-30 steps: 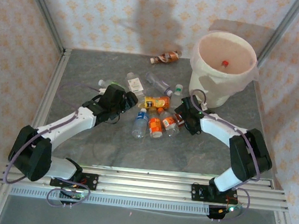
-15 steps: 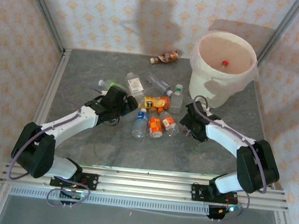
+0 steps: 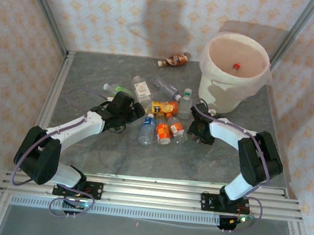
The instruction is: Put the plastic bottles in the bin
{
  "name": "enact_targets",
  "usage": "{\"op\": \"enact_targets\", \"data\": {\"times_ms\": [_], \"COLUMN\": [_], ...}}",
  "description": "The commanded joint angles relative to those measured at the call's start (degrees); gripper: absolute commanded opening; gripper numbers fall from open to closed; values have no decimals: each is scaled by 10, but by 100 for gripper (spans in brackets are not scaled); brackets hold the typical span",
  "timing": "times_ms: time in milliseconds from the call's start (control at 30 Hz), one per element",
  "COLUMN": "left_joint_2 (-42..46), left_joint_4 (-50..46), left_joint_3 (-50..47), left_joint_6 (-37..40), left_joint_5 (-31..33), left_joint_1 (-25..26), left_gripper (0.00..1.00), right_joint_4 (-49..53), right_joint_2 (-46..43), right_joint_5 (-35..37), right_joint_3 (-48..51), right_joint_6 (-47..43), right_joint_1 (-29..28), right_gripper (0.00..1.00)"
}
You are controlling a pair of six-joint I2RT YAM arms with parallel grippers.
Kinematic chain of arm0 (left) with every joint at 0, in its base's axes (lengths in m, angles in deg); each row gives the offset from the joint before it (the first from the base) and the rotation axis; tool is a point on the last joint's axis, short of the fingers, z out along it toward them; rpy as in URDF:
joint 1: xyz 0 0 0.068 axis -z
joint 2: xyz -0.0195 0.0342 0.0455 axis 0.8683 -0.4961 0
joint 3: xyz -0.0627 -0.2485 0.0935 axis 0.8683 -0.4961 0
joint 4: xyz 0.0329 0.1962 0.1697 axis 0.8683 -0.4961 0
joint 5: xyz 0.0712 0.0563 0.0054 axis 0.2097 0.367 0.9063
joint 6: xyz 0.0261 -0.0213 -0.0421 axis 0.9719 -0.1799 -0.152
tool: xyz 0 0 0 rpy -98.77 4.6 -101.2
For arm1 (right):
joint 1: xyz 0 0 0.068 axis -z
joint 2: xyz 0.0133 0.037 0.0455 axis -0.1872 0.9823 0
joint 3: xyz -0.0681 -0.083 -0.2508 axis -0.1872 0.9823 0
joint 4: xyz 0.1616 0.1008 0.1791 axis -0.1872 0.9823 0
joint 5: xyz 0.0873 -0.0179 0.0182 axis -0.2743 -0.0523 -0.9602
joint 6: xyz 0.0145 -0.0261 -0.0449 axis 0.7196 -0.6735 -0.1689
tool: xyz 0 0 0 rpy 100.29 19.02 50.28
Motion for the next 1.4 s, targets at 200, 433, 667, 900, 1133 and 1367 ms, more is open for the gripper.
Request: {"op": "enact_targets", "data": {"times_ms": [200, 433, 667, 900, 1133, 1367], "left_joint_2": [9, 0, -3, -20, -24, -21], "left_joint_4": [17, 16, 36, 43, 93, 91], "left_joint_3": [-4, 6, 1, 12, -2, 0], "left_joint_6": [-12, -7, -9, -7, -38, -43], "left_joint_5": [18, 13, 1, -15, -16, -12], "left_joint_1": [-3, -3, -4, -3, -3, -3], "left_gripper": [100, 100, 100, 100, 100, 100], "right_joint_4": [-8, -18, -58, -90, -106, -123], "right_joint_2": [-98, -164, -234, -256, -249, -210], "right_joint_5": [7, -53, -135, -214, -281, -267], "right_joint_3": [53, 62, 57, 13, -49, -141], "right_joint_6": [-35, -86, -157, -212, -229, -253], "right_joint_1": [3, 2, 1, 0, -1, -1], "right_gripper": [55, 51, 48, 48, 48, 48]}}
